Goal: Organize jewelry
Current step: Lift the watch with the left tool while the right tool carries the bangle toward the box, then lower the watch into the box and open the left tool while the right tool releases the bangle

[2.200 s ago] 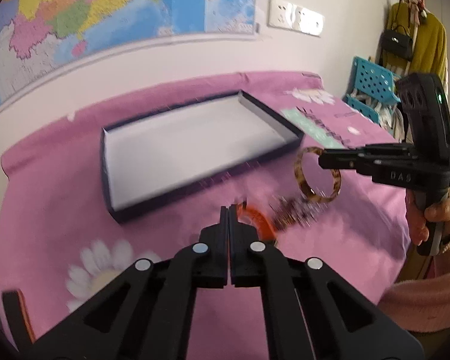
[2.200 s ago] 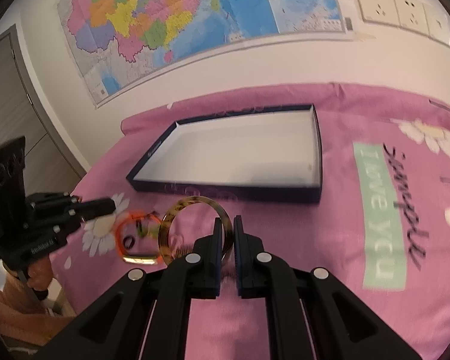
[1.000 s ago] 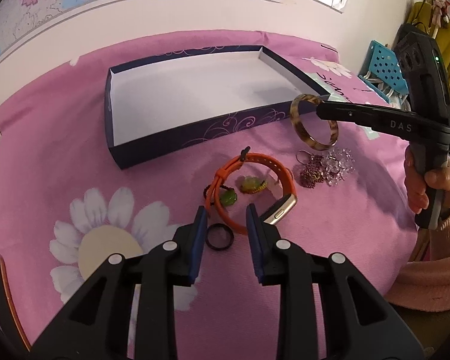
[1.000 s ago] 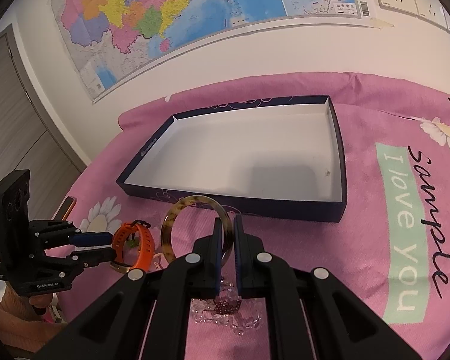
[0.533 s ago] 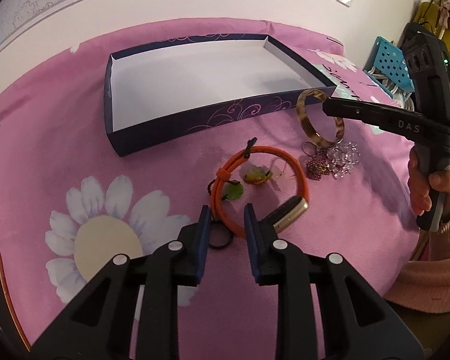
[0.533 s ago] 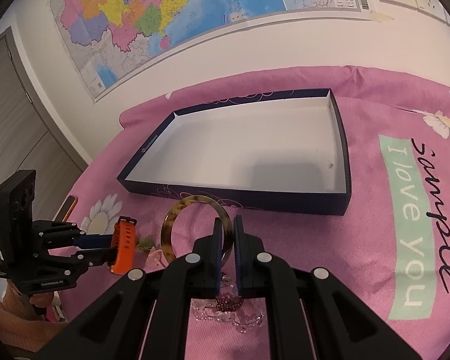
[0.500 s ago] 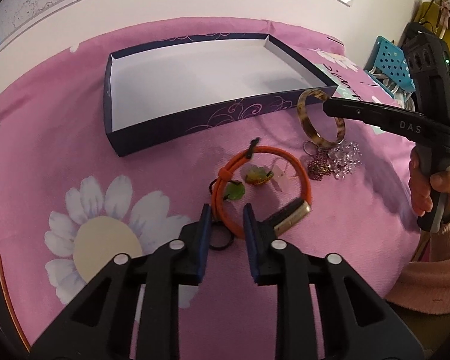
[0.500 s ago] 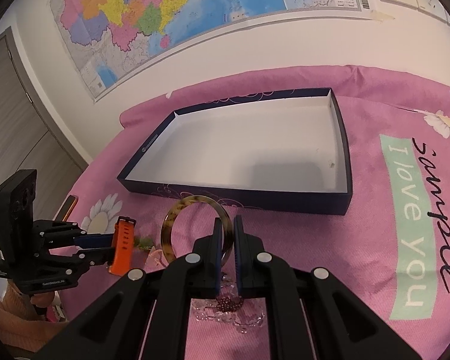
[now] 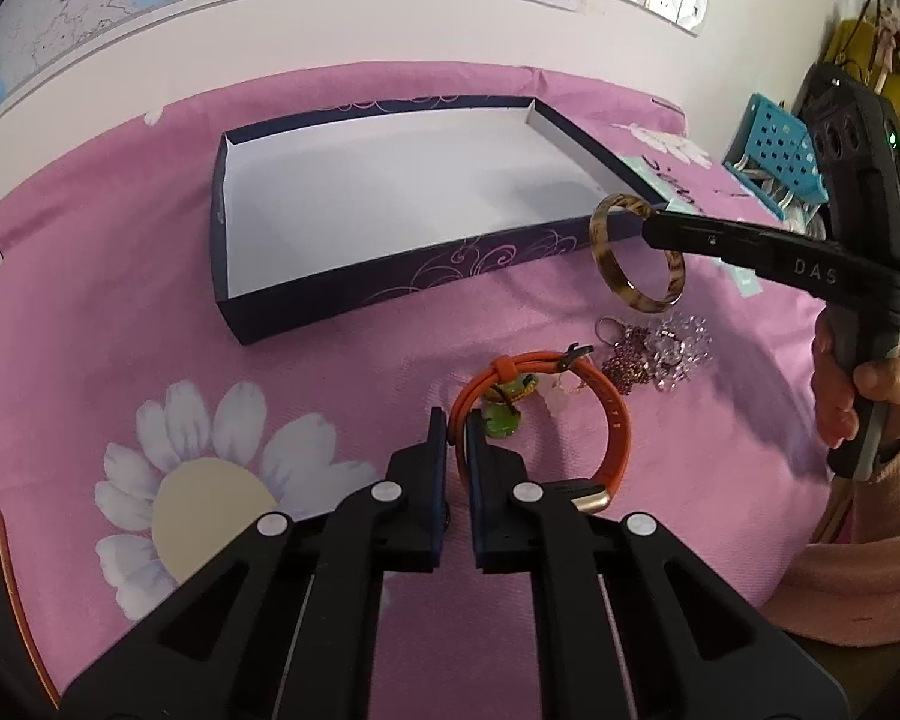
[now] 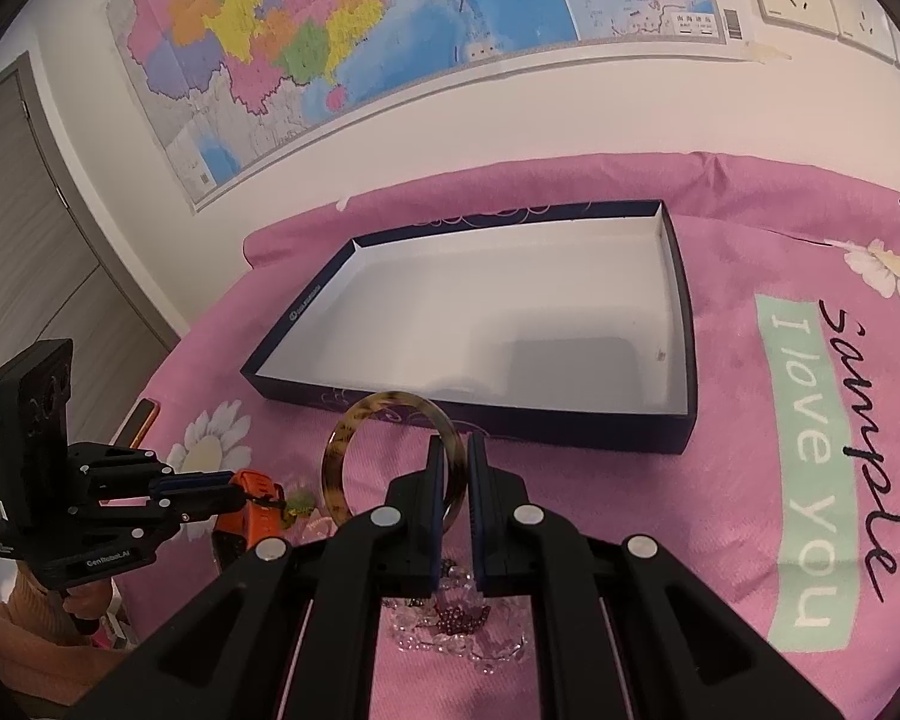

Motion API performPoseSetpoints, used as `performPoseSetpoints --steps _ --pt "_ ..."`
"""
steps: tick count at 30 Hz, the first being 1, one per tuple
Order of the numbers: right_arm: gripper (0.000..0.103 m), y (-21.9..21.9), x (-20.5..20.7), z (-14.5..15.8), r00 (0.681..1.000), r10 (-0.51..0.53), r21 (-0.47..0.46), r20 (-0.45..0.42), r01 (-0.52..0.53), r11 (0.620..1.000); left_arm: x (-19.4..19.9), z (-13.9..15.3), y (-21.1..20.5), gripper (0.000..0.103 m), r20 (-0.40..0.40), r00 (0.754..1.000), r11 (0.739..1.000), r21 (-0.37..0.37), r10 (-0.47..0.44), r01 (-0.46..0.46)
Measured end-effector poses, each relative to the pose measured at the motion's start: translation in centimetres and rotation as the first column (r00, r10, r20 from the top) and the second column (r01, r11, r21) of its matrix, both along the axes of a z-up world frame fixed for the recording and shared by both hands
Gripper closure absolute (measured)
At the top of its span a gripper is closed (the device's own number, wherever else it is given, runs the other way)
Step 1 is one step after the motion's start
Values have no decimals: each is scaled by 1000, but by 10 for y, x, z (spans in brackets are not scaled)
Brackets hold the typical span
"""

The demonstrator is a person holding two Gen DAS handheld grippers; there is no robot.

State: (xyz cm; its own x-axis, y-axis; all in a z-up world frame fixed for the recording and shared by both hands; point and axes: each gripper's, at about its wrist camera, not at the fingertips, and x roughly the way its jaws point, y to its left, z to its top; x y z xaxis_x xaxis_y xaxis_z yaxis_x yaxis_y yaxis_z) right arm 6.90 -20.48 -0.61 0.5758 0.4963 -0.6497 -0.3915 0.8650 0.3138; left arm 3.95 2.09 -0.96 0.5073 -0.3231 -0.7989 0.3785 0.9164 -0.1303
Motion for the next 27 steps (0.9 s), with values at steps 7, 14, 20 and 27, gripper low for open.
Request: performPoseSetpoints --steps 7,14,20,27 --pt "97 0 3 6 1000 -5 -5 14 5 1000 4 19 10 96 42 999 999 -27 26 -25" --pt "97 5 22 21 999 -6 -18 42 7 1000 36 43 15 96 92 993 997 -29 74 -71" --pt "97 12 58 33 998 -16 -39 58 19 999 75 56 13 96 108 988 993 -41 115 -111" --pt "97 19 103 31 998 -49 -69 41 52 996 122 49 6 96 94 985 990 -10 144 -144"
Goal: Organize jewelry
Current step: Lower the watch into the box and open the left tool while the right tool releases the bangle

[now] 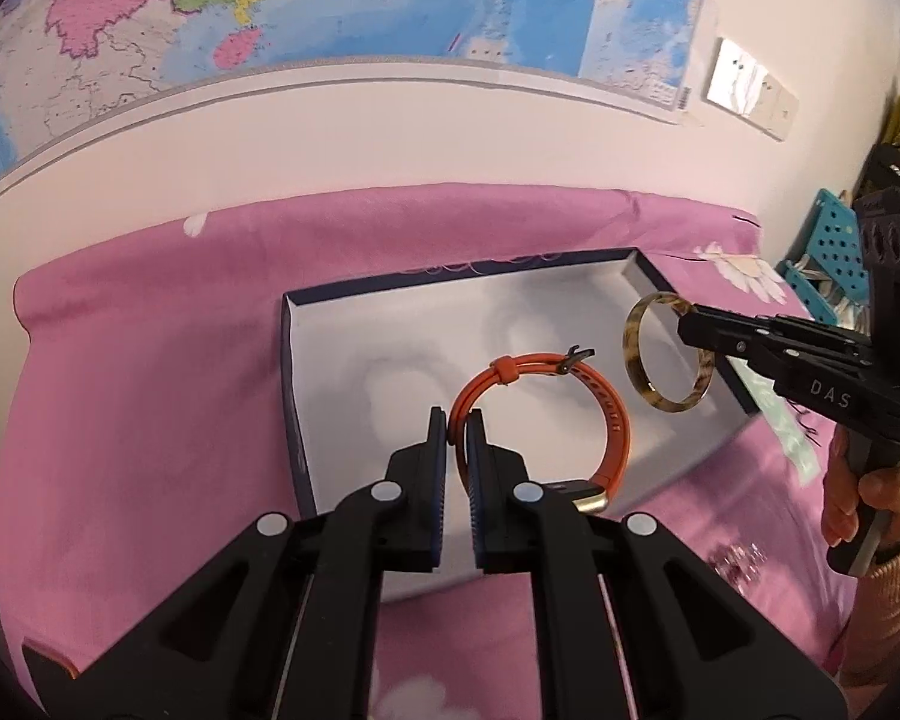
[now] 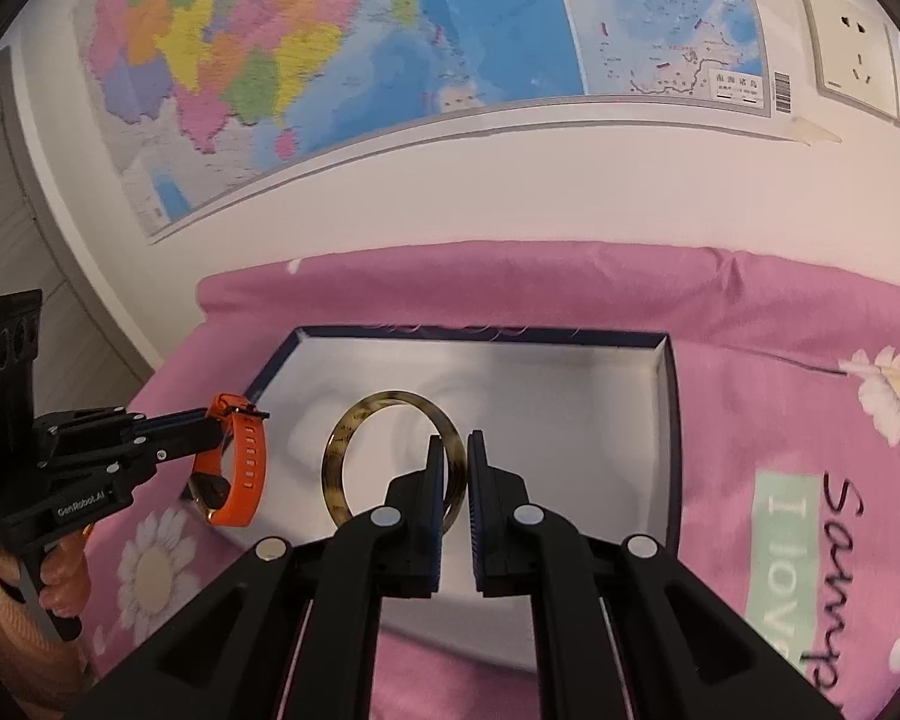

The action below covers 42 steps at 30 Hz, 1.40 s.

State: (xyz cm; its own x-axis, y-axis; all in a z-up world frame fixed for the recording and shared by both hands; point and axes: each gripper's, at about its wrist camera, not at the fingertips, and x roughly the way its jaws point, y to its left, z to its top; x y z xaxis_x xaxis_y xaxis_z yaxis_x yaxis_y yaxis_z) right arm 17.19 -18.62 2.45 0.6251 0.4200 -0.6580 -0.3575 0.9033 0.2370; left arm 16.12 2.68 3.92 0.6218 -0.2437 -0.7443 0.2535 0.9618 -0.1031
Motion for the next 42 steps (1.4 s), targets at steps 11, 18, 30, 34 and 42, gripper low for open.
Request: performPoseSetpoints --steps 11,18,30,34,42 --pt "97 5 56 -18 996 -63 -42 -62 61 997 59 -21 -3 96 -60 997 999 10 42 -41" --pt "97 11 83 -31 990 -89 -67 -113 81 994 84 -36 -7 96 -100 993 998 25 63 -61" --pt "97 16 97 -44 981 -123 -91 -151 110 990 111 -46 -7 96 -156 985 998 18 70 -68" --pt "97 16 102 -48 976 -140 -90 -165 126 988 110 -45 -6 95 -162 984 997 23 77 -74" --pt "95 20 103 -46 975 -161 -109 -151 145 983 115 -46 -8 95 -169 980 994 17 107 -106"
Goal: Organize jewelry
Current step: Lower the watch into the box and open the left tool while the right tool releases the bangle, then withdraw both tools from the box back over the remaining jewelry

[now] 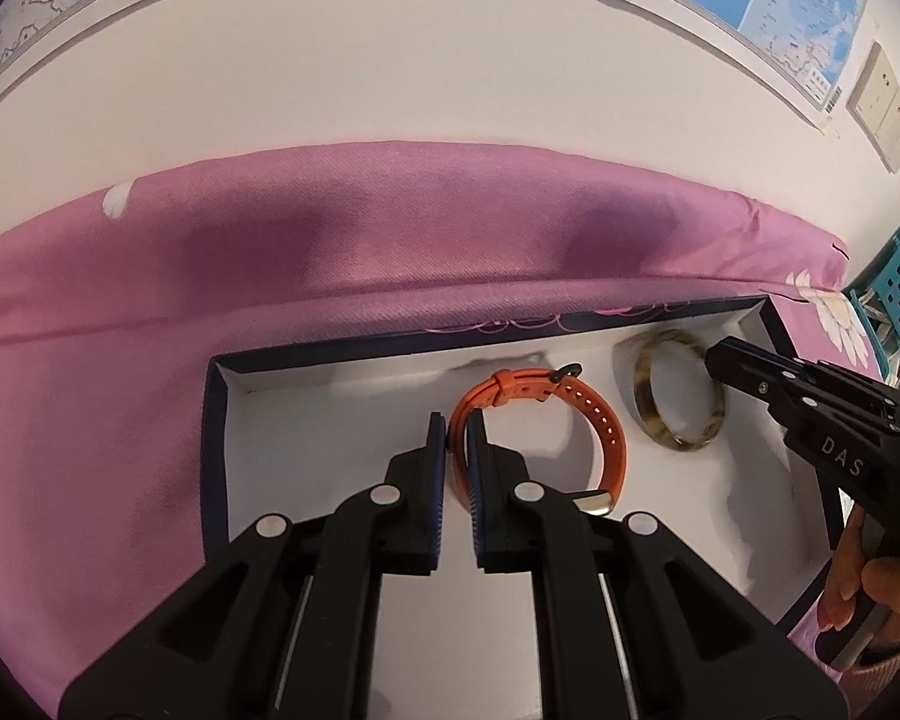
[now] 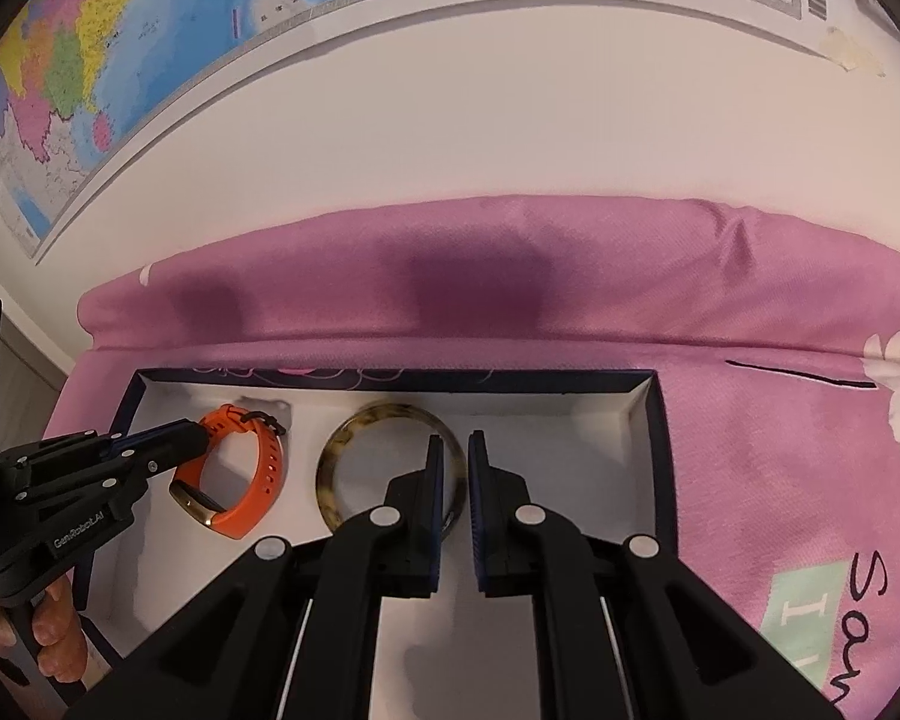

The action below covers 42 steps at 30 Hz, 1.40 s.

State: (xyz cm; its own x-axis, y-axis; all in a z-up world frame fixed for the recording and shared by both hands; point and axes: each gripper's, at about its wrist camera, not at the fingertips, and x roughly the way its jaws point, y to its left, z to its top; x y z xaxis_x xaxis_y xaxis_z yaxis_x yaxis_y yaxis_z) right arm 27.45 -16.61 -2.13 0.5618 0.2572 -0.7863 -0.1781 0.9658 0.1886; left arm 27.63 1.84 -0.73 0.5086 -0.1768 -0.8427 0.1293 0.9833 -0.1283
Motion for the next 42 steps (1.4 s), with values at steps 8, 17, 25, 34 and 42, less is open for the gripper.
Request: performPoseSetpoints --steps 8,17,25,34,42 --pt "84 -1 -15 6 999 20 8 44 -20 1000 -4 0 3 94 -7 1000 999 -41 21 -22" --pt "69 -5 -59 27 988 103 42 116 -109 993 -17 7 5 80 23 999 997 -66 34 -33" --pt "54 -18 -112 45 966 177 72 187 -193 979 -69 44 -2 45 179 984 1000 1 -11 11" --pt "52 -31 -187 36 943 270 45 195 -283 958 -154 55 9 29 287 953 996 38 -94 87" --pt "52 -43 -229 7 947 293 18 134 -298 954 -205 26 7 29 257 955 989 66 -145 132"
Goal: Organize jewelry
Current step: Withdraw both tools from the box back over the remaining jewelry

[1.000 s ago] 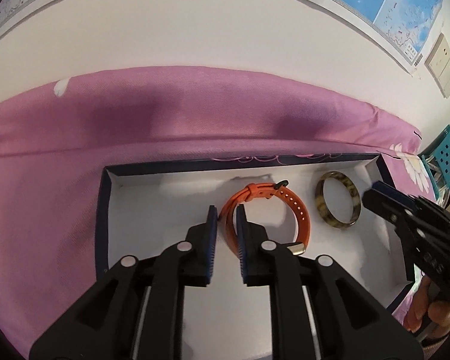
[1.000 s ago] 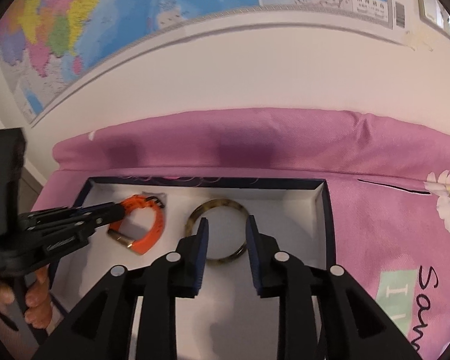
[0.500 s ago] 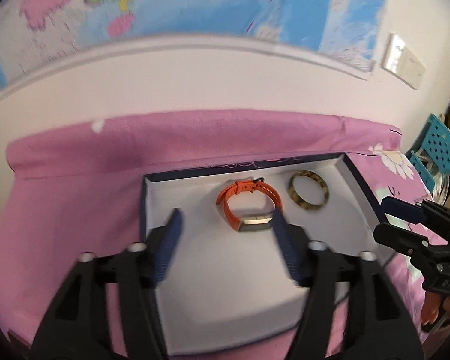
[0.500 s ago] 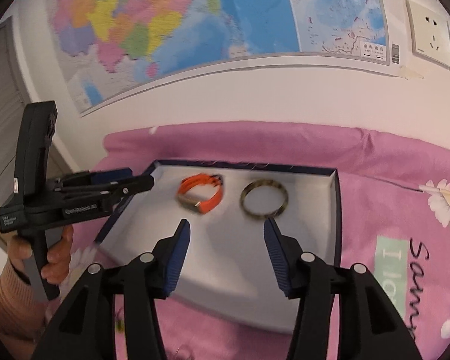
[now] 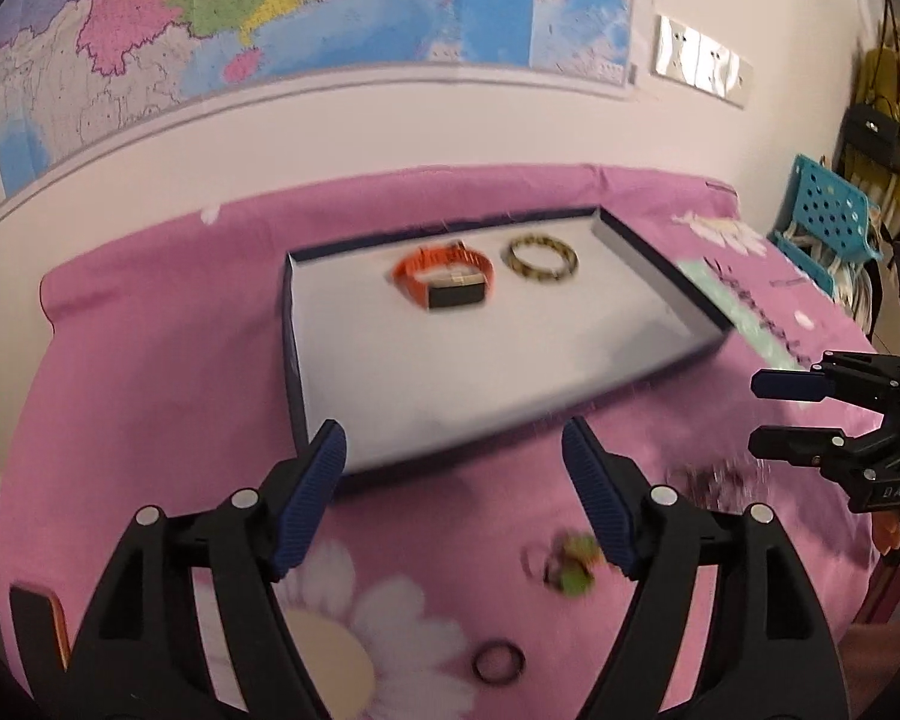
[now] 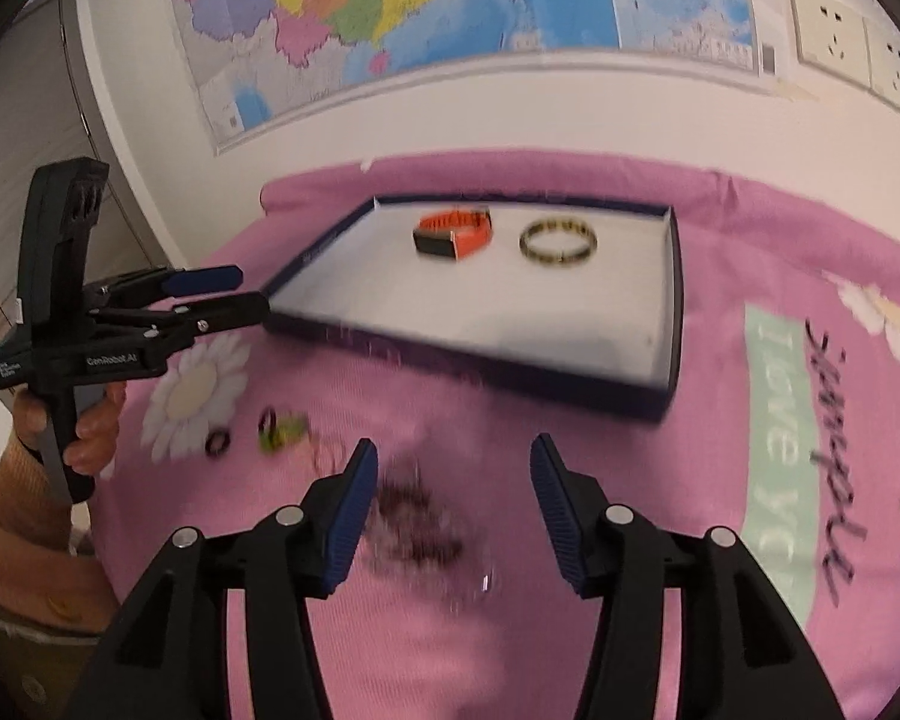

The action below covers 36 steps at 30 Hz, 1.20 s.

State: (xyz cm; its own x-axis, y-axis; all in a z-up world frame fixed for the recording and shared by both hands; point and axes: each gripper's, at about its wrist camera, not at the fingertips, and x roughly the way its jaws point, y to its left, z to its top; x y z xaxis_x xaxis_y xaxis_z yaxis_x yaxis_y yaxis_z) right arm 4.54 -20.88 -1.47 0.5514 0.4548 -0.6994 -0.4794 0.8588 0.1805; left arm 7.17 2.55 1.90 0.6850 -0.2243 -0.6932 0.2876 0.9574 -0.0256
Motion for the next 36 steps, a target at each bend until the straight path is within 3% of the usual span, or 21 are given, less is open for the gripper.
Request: performPoseSetpoints --steps 5,10,19,24,36 --pt "54 -3 -8 -13 1000 -5 -6 -29 5 1000 -17 -12 -3 29 -23 1000 1000 -13 -18 18" --pt "66 -2 -7 -18 999 5 -2 -41 -5 1000 -28 -21 -2 29 -43 999 999 -32 -8 7" --pt "76 5 -8 -25 998 41 -20 -57 -43 999 -39 -27 -3 29 -59 998 999 -38 -15 13" --pt "92 3 -10 -23 998 45 -13 -51 -46 999 -44 -32 -8 29 -66 997 999 -35 -30 27" --pt "95 -4 -23 -6 999 36 67 -21 -35 997 -54 -36 -14 33 -68 996 998 -20 -54 53"
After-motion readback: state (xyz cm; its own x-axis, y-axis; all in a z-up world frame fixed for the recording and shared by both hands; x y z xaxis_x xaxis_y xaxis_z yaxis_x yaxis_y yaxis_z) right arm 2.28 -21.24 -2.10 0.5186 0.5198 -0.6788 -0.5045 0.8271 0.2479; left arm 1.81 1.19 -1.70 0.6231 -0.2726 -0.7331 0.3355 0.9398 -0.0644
